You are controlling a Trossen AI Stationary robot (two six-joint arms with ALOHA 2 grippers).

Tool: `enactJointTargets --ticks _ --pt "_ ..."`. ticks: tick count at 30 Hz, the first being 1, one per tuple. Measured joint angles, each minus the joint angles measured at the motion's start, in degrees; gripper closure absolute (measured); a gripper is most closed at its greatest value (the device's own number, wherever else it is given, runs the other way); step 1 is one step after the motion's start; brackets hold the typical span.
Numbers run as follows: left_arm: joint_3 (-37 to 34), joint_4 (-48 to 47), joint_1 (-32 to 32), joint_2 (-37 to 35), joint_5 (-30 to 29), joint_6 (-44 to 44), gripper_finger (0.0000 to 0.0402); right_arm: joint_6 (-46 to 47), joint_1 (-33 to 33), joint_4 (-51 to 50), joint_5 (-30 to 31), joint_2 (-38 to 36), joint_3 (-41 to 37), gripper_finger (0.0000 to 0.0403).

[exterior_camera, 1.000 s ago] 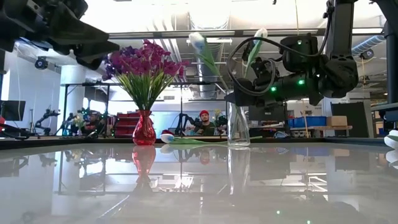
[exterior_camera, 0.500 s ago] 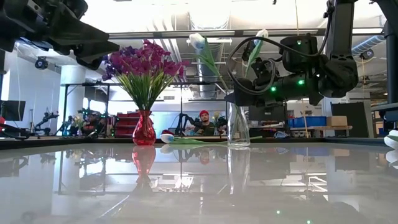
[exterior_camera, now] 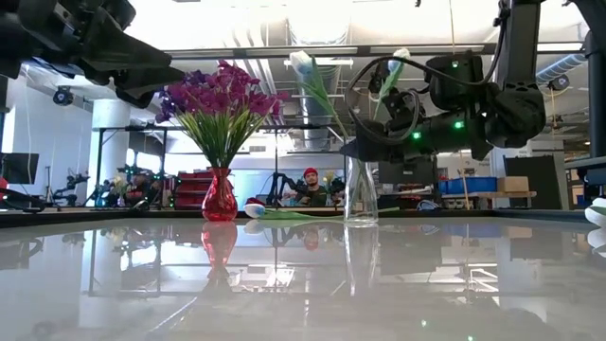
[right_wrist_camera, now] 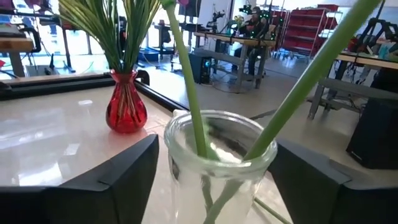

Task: Sort flowers into vase by color
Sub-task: Adjust the transparent vase, then put the white flower into the transparent vase

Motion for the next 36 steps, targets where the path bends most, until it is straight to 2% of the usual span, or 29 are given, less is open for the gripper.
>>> enactJointTargets --ticks 3,8,19,25,29,33,36 --pt "0.0 0.0 0.0 0.0 -0.1 -0.2 0.0253 1.2 0.0 -2.4 0.4 -1.4 0.0 0.0099" --pt "0.0 0.0 0.0 0.0 -0.1 -1.1 0.0253 6.1 0.1 -14.3 1.4 -6.5 0.0 0.0080" --pt "0.0 -0.2 0.0 0.1 -2.9 -0.9 0.0253 15.9 2.7 -38.8 1.3 -21.9 0.0 0.0076" --pt "0.0 -0.9 0.0 0.1 -2.9 -0.9 0.0253 27.2 4.4 -56.8 1.1 -32.7 0.1 0.0076" --pt "0.0 -1.0 0.0 0.3 -2.9 -0.9 0.0253 41.4 6.6 -76.7 -3.8 -38.0 3.5 0.0077" --pt "0.0 -1.3 0.0 0.3 -2.9 -0.9 0.0253 61.3 9.7 -107.2 -12.5 -39.7 12.1 0.0078" --pt "0.0 -1.4 0.0 0.3 -2.9 -0.1 0.0253 74.0 13.4 -127.0 -18.9 -37.9 19.6 0.0078"
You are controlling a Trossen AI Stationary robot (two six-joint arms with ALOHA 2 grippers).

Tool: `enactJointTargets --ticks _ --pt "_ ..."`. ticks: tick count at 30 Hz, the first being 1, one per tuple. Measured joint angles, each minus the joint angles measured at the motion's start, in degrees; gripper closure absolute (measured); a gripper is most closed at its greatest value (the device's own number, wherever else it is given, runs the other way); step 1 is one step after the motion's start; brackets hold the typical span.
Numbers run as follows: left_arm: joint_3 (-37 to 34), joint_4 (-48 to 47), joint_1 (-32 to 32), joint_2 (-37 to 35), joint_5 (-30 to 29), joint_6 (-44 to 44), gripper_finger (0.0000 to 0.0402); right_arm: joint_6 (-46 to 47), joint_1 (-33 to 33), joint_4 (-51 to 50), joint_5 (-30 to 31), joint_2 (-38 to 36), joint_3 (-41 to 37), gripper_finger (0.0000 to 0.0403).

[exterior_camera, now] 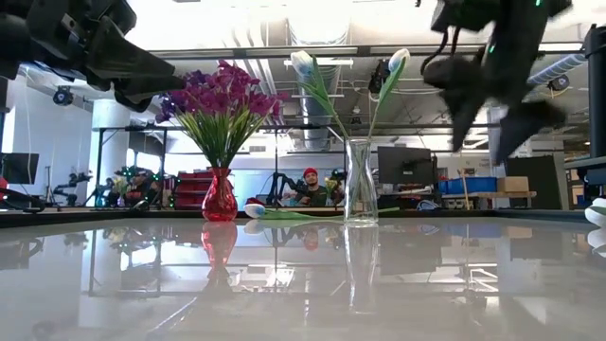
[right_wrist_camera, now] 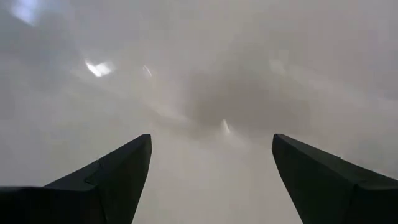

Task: Sort flowers into vase by color
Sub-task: Put the white flower into the transparent vase

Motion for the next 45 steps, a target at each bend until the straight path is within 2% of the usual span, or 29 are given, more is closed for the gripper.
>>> enactJointTargets --ticks 5,8,10,15,20,24,34,38,45 --pt "0.0 -0.4 0.0 0.0 0.0 1.0 0.0253 14.8 6.9 -22.3 -11.7 7.0 10.9 0.0078" --pt "0.0 -0.8 0.0 0.1 0.0 1.5 0.0253 16.0 10.2 -33.6 -16.9 12.7 14.0 0.0078" --pt "0.0 -0.8 0.0 0.2 0.0 2.1 0.0253 15.4 11.5 -36.6 -19.8 16.0 14.1 0.0078" --pt "0.0 -0.9 0.0 0.2 0.0 3.6 0.0253 9.1 12.5 -31.7 -24.6 21.8 10.0 0.0078" --pt "0.0 -1.1 0.0 0.3 0.0 4.0 0.0253 2.0 11.1 -27.8 -25.1 24.5 4.5 0.0078" --pt "0.0 -1.3 0.0 0.6 0.0 4.0 0.0253 -3.6 8.4 -21.5 -25.0 23.8 -0.2 0.0078" --pt "0.0 -1.2 0.0 0.6 0.0 2.9 0.0253 -17.2 -1.2 -19.9 -26.3 23.2 -8.4 0.0083" --pt "0.0 -1.1 0.0 0.6 0.0 2.9 0.0253 -20.9 -3.5 -16.3 -27.7 23.1 -9.8 0.0130" --pt "0.0 -0.7 0.0 0.7 -0.1 2.9 0.0253 -22.4 -5.8 -14.6 -28.2 23.1 -9.7 0.0275"
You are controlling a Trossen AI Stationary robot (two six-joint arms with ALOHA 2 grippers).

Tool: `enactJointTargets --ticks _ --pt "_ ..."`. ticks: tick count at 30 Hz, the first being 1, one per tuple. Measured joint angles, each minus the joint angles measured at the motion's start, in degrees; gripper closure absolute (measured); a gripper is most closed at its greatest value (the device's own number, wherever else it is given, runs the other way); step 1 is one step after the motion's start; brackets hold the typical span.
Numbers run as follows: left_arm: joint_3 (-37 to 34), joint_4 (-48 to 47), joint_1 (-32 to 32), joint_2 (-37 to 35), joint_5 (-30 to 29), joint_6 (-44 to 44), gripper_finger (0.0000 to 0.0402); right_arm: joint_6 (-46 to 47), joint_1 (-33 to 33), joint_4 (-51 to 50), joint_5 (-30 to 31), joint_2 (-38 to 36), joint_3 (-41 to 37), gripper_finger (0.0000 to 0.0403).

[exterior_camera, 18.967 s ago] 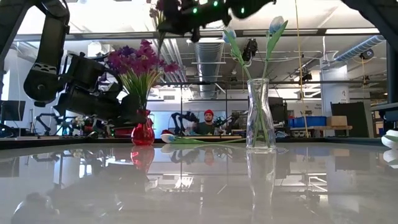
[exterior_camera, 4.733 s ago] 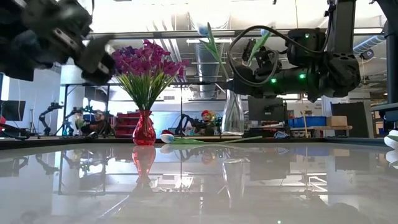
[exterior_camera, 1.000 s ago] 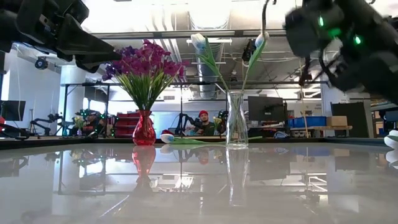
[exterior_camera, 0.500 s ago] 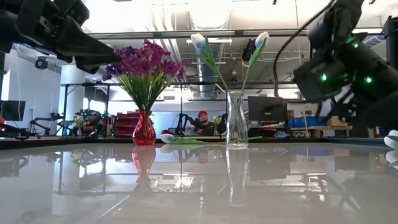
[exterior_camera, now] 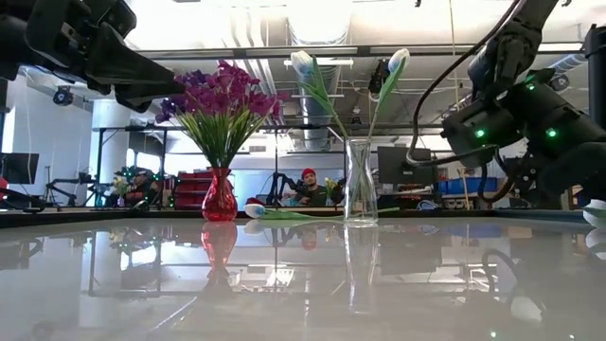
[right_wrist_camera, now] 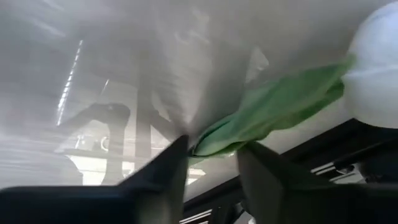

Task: Sort flowers into vase by color
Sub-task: Put the white flower into the transparent vase

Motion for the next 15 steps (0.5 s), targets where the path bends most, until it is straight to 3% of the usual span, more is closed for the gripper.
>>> enactJointTargets --ticks 6,15 --pt "0.0 0.1 0.0 0.1 0.0 0.0 0.0253 0.6 0.0 -0.2 1.2 -0.1 0.9 0.0382" --pt "0.0 0.0 0.0 0.6 -0.1 -1.2 0.0253 0.6 0.6 -5.3 3.5 -6.0 10.9 0.0385"
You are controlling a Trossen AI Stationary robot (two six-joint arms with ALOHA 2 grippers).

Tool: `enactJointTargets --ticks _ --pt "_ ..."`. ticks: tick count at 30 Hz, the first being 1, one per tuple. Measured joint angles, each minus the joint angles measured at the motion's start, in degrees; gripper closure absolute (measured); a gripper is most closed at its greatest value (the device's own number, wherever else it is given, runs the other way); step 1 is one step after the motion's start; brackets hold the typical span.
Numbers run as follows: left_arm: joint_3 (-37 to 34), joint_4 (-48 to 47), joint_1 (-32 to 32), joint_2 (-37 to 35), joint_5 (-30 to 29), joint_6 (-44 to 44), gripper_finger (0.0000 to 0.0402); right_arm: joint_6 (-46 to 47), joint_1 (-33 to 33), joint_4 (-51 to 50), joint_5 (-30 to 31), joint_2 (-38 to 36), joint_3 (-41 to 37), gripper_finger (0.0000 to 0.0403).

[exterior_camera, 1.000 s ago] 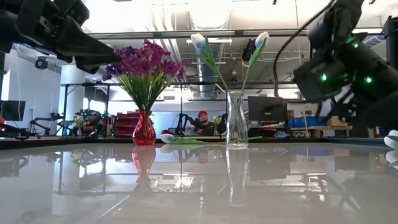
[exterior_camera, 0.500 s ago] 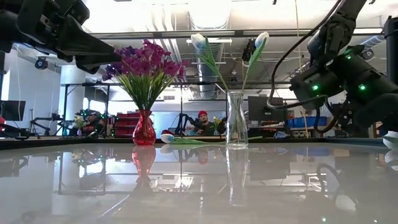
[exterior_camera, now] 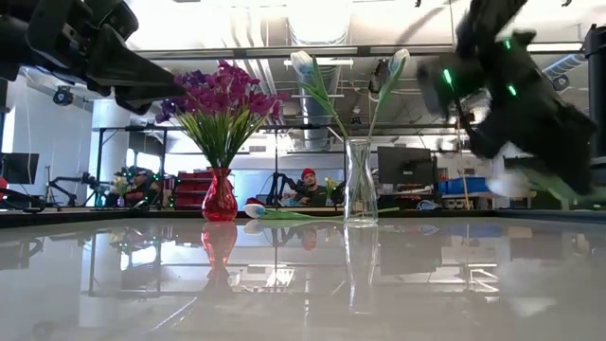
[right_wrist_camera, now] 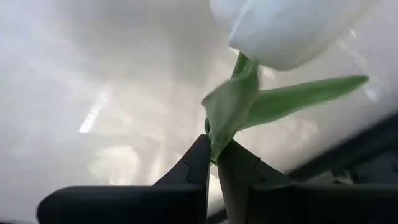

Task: Sort flowers into vase by color
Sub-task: Put the white flower into the transparent vase

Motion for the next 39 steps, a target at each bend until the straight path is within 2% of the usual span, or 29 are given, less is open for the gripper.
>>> enactJointTargets --ticks 3,6,9,13,19,22,25,33,39 --pt "0.0 0.0 0.0 0.4 0.0 -0.4 0.0253 -0.8 0.9 1.4 1.2 -4.9 3.8 0.0385" --pt "0.0 0.0 0.0 0.8 0.0 -1.3 0.0253 -2.5 3.3 12.4 6.4 -11.8 5.4 0.0385" --pt "0.0 0.1 0.0 1.3 -0.3 -1.7 0.0253 -5.9 5.8 28.1 15.5 -18.4 4.3 0.0385" --pt "0.0 1.2 0.0 1.8 -2.3 -1.7 0.0253 -16.0 8.4 48.0 31.7 -24.2 1.0 0.0385" --pt "0.0 3.0 0.0 2.0 -3.0 -1.9 0.0253 -36.6 9.1 68.6 55.2 -25.0 -2.2 0.0385" --pt "0.0 3.5 0.0 1.9 -3.0 -3.2 0.0253 -45.6 8.1 74.8 59.4 -24.5 -1.4 0.0385" --pt "0.0 4.2 0.0 2.1 -3.1 -3.7 0.0253 -49.5 7.6 73.2 57.8 -24.5 2.9 0.0385" --pt "0.0 6.5 0.0 2.6 -4.5 -4.2 0.0253 -42.9 5.7 46.1 58.3 -21.9 20.3 0.0385" --pt "0.0 8.3 0.0 2.9 -4.5 -4.2 0.0253 -44.3 3.5 44.4 58.5 -17.4 24.3 0.0385"
